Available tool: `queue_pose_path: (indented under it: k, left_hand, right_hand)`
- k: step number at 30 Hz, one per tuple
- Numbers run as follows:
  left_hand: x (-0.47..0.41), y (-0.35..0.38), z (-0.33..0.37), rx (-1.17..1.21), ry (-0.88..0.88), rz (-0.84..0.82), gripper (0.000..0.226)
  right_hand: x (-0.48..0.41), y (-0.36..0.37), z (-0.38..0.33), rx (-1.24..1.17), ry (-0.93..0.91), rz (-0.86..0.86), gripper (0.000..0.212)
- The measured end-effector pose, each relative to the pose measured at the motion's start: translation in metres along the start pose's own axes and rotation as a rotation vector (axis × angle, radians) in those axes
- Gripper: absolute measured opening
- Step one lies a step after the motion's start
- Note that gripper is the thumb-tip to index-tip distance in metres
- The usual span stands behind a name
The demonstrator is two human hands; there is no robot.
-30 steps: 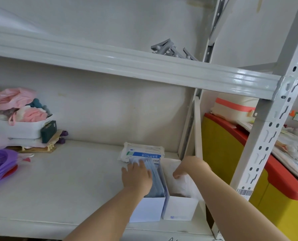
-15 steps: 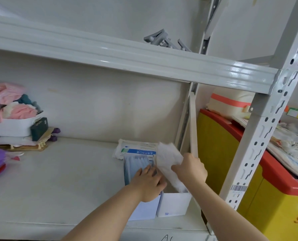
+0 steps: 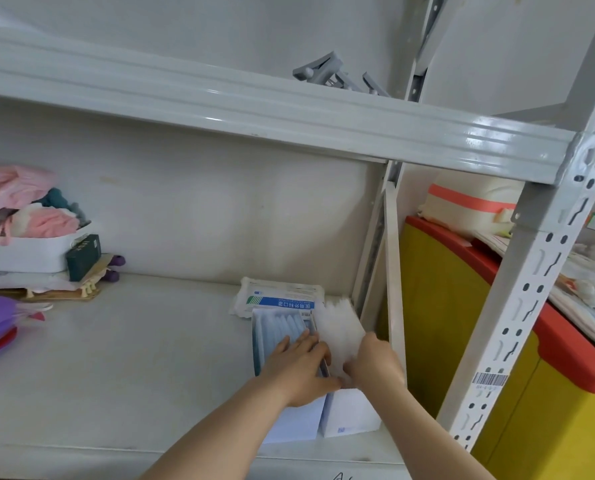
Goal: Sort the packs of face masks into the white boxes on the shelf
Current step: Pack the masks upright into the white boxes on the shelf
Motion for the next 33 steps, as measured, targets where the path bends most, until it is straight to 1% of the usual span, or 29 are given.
queue_pose_path:
  k: [2, 4, 5, 6, 7, 8, 9, 11, 12, 14, 16, 17, 18, 19, 21, 23, 27, 29, 33]
  left_hand:
    - [0.0, -0.001, 0.002, -0.008, -0.003, 0.008, 0.056]
    - [-0.001, -0.001, 0.001, -0.016, -0.009, 0.004, 0.057]
    - [-0.001, -0.001, 0.001, -0.017, -0.01, -0.003, 0.061]
    - [-0.002, -0.001, 0.0, -0.014, -0.01, -0.012, 0.065]
    - [-0.002, 0.0, 0.0, -0.007, -0.008, -0.018, 0.067]
    - [-0.003, 0.0, -0.001, 0.0, -0.008, -0.019, 0.069]
    - [-0.003, 0.0, -0.001, 0.007, -0.007, -0.018, 0.071]
    - [-0.001, 0.0, -0.001, 0.02, -0.005, -0.019, 0.077]
    - [0.0, 0.0, -0.001, 0.019, -0.003, -0.02, 0.078]
    - [0.0, -0.001, -0.001, 0.01, 0.001, -0.025, 0.078]
    - [0.001, 0.0, -0.001, 0.005, 0.001, -0.042, 0.082]
    - [0.0, 0.0, -0.001, 0.002, -0.001, -0.053, 0.083]
    - [0.0, 0.0, -0.001, 0.0, -0.002, -0.065, 0.083]
    - [0.001, 0.001, 0.0, -0.001, -0.003, -0.076, 0.081]
    - [0.001, 0.001, 0.0, 0.005, -0.003, -0.091, 0.071]
    - [-0.001, 0.001, -0.001, 0.017, -0.002, -0.088, 0.061]
    - [-0.004, 0.002, -0.003, 0.011, -0.011, -0.072, 0.057]
    - [-0.003, 0.003, -0.003, -0.001, -0.013, -0.068, 0.057]
    - [-0.005, 0.004, -0.004, -0.018, -0.005, -0.075, 0.058]
  right_hand:
    - [-0.002, 0.0, 0.004, 0.056, 0.003, -0.126, 0.056]
    - [-0.004, -0.002, -0.001, -0.032, -0.079, -0.211, 0.068]
    - [-0.003, -0.006, -0.006, -0.133, -0.131, -0.2, 0.068]
    - [-0.001, -0.011, -0.012, -0.231, -0.166, -0.15, 0.065]
    - [0.002, -0.014, -0.014, -0.267, -0.188, -0.052, 0.061]
    - [0.005, -0.017, -0.017, -0.204, -0.203, 0.055, 0.055]
    - [0.006, -0.015, -0.017, -0.048, -0.202, 0.11, 0.05]
    - [0.009, -0.002, -0.018, 0.264, -0.19, 0.105, 0.04]
    - [0.009, 0.005, -0.015, 0.32, -0.166, 0.085, 0.036]
    - [0.011, 0.011, -0.012, 0.274, -0.136, 0.091, 0.034]
    - [0.016, 0.006, -0.01, 0.146, -0.156, 0.159, 0.047]
    - [0.018, 0.003, -0.009, 0.14, -0.173, 0.197, 0.052]
    - [0.02, 0.001, -0.01, 0.186, -0.2, 0.229, 0.051]
    - [0.022, 0.002, -0.01, 0.236, -0.229, 0.231, 0.045]
    - [0.027, 0.004, -0.011, 0.287, -0.275, 0.207, 0.029]
    - [0.029, 0.006, -0.013, 0.32, -0.286, 0.199, 0.021]
    - [0.031, 0.006, -0.018, 0.337, -0.321, 0.25, 0.022]
    - [0.031, 0.009, -0.019, 0.338, -0.318, 0.242, 0.022]
    - [0.032, 0.0, -0.016, 0.286, -0.311, 0.294, 0.027]
Point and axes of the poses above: each hand's wrist, its own x-axis away from the middle knuckle, its own y-axis out of the palm, z = x × y, the point moved 4 cm from there along -x, towards the middle knuckle, and after that the axes turned 14 degrees about -z, right-handed, at the moved point
